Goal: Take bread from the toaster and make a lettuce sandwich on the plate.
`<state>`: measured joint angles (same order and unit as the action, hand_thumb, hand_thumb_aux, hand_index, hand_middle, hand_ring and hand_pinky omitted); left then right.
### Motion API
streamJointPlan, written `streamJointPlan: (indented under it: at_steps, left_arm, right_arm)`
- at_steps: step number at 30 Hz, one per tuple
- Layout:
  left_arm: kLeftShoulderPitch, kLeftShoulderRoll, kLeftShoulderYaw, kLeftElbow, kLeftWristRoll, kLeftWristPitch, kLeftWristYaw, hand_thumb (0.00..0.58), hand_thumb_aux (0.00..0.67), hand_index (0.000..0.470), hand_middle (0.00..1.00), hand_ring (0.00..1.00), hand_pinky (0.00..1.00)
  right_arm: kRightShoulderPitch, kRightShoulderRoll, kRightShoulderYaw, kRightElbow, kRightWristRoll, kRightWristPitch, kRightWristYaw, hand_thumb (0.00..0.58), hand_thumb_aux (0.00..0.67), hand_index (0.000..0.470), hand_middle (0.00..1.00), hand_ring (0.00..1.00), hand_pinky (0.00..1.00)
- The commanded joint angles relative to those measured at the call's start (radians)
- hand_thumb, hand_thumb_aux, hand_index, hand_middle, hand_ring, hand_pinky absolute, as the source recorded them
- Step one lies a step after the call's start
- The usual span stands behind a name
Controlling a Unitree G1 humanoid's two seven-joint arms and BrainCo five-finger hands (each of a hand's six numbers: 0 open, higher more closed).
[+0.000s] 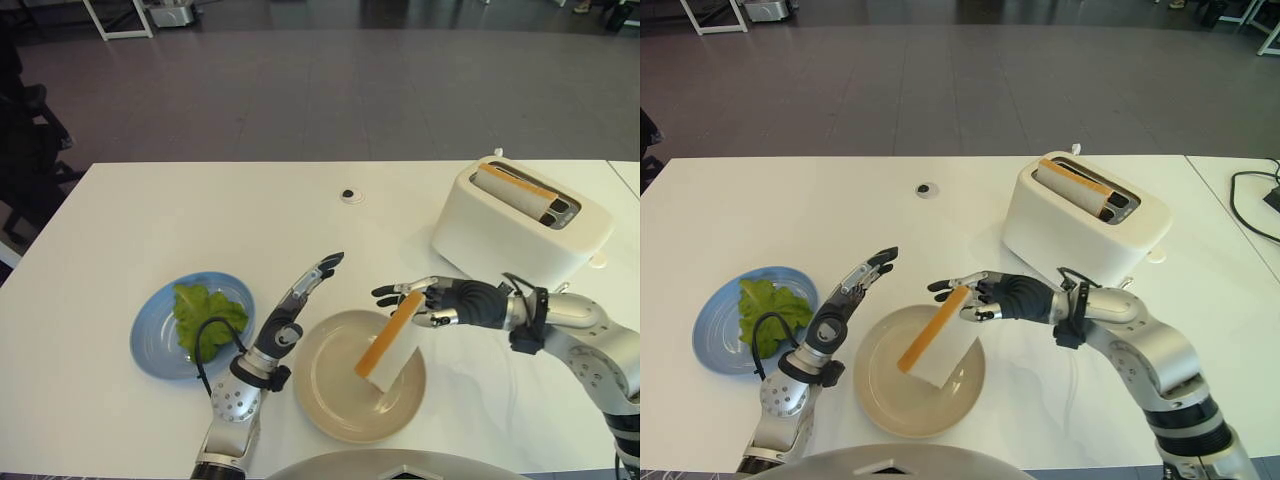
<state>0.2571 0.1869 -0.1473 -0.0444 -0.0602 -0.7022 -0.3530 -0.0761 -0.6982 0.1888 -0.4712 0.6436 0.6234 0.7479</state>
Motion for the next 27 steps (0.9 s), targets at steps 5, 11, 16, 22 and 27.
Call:
streamJointPlan:
  at_steps: [5, 11, 16, 22, 27]
  left_arm:
    - [-0.020, 0.002, 0.021, 0.003, -0.022, -0.012, 0.010, 0.000, 0.000, 0.000, 0.00, 0.00, 0.00]
    - [-0.019, 0.004, 0.025, -0.008, -0.029, -0.010, 0.013, 0.000, 0.000, 0.000, 0.00, 0.00, 0.00]
    - [-0.016, 0.006, 0.027, -0.021, -0.034, -0.006, 0.013, 0.000, 0.000, 0.000, 0.00, 0.00, 0.00]
    - [0.031, 0.047, 0.125, -0.233, 0.024, 0.092, 0.060, 0.000, 0.000, 0.000, 0.00, 0.00, 0.00]
    - [0.099, 0.309, 0.423, -0.346, 0.376, 0.310, 0.042, 0.000, 0.000, 0.000, 0.00, 0.00, 0.00]
  right_arm:
    - [-0.039, 0.102, 0.179, 0.063, -0.326, -0.156, -0.090, 0.580, 0.670, 0.470, 0.00, 0.00, 0.00]
    - [-0.048, 0.109, 0.241, 0.107, -0.547, -0.319, -0.112, 0.000, 0.000, 0.000, 0.00, 0.00, 0.00]
    - [-0.066, 0.131, 0.211, 0.134, -0.586, -0.377, -0.111, 0.000, 0.000, 0.000, 0.00, 0.00, 0.00]
    - [-0.068, 0.156, 0.163, 0.146, -0.598, -0.497, -0.116, 0.000, 0.000, 0.000, 0.00, 0.00, 0.00]
    - [-0.037, 0.166, 0.039, 0.184, -0.571, -0.663, -0.140, 0.000, 0.000, 0.000, 0.00, 0.00, 0.00]
